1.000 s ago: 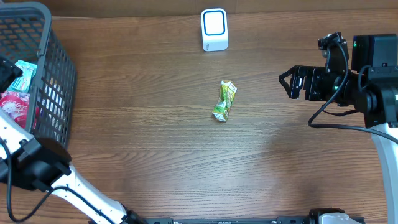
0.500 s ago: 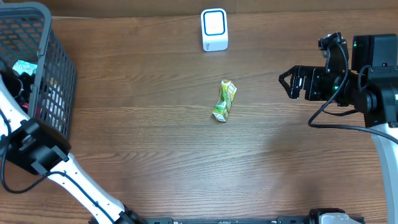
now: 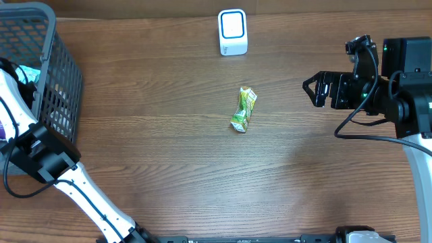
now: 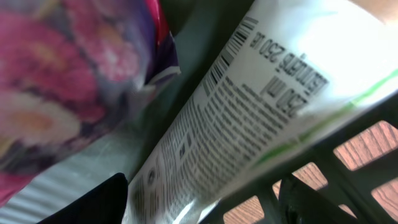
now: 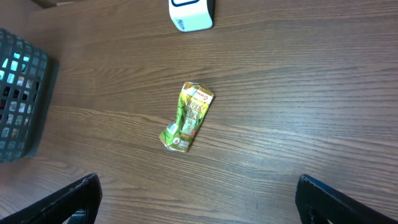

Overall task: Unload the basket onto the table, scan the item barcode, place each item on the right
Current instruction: 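Return the left gripper to the basket and grasp the white tube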

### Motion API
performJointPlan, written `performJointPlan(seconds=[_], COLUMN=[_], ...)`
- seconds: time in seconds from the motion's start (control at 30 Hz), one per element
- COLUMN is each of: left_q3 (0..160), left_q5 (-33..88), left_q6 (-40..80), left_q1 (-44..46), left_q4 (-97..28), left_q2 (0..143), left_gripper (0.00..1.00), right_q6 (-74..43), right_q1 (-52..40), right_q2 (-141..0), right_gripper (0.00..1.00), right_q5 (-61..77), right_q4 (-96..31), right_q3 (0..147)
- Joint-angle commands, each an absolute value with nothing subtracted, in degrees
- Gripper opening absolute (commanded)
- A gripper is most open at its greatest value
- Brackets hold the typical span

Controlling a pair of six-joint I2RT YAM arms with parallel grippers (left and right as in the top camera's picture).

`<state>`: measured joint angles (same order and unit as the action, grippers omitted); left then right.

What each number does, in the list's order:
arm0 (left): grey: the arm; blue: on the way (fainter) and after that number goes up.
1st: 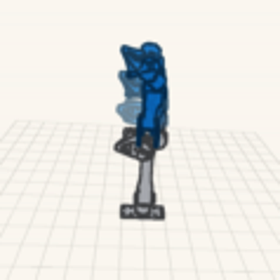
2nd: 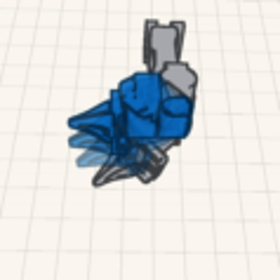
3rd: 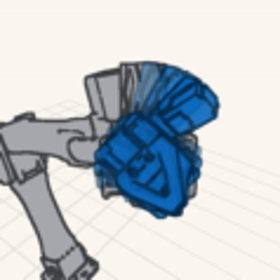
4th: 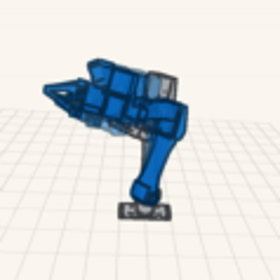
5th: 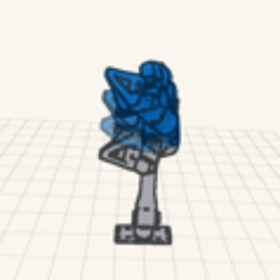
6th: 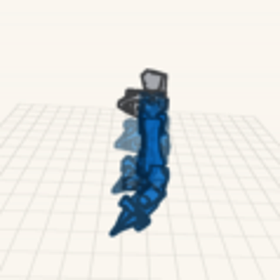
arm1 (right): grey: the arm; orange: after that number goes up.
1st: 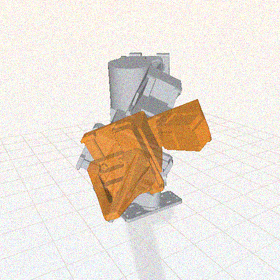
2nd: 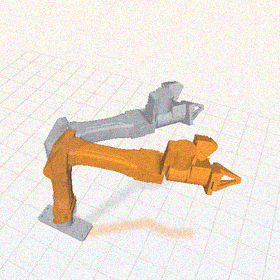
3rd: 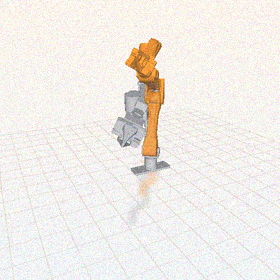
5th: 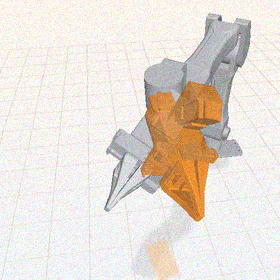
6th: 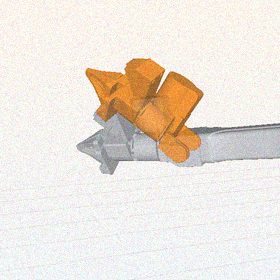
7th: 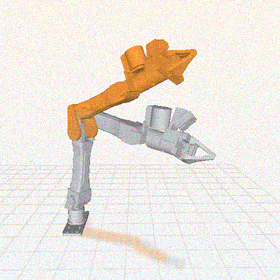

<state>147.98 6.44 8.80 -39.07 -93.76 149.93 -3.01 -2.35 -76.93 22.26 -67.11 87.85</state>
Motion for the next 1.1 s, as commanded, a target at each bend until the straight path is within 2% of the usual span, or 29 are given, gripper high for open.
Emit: performJointPlan(seconds=[0.0,0.03,0.1,0.2,0.4,0.57,0.93,1.07], left_q3=[145.62,144.84,143.61,142.3,146.06,155.96,162.5,162.5], left_q5=[5.89,5.72,5.56,5.3,5.87,6.0,5.02,8.58], left_q6=[7.73,7.7,7.75,7.94,8.78,8.82,10.02,11.57], left_q1=[-38.48,-38.48,-38.5,-38.5,-38.5,-38.59,-37.45,-36.21], left_q4=[-93.1,-92.6,-91.88,-91.22,-93.23,-96.84,-95.81,-96.82], left_q2=[151.5,151.5,151.5,151.5,150.43,146.15,118.74,112.53], left_gripper=[0.58,0.5,0.25,0.06,0.04,0.04,0.04,0.04], right_q6=[-3.05,-3.03,-3.05,-3.03,-3.07,-3.27,-3.27,-3.25], right_q1=[-2.61,-2.61,-2.61,-2.61,-2.61,-2.61,-2.61,-2.61], right_q2=[-76.64,-76.64,-76.64,-76.64,-76.64,-76.64,-76.64,-76.64], right_gripper=[1.0,1.0,1.0,1.0,1.0,1.0,1.0,1.0], right_q5=[22.61,22.61,22.61,22.61,22.63,22.63,22.63,22.63], right_q4=[-66.98,-66.98,-66.98,-66.98,-66.76,-66.57,-66.32,-66.24], right_q3=[89.21,89.21,89.21,89.21,89.21,89.21,89.21,89.21])
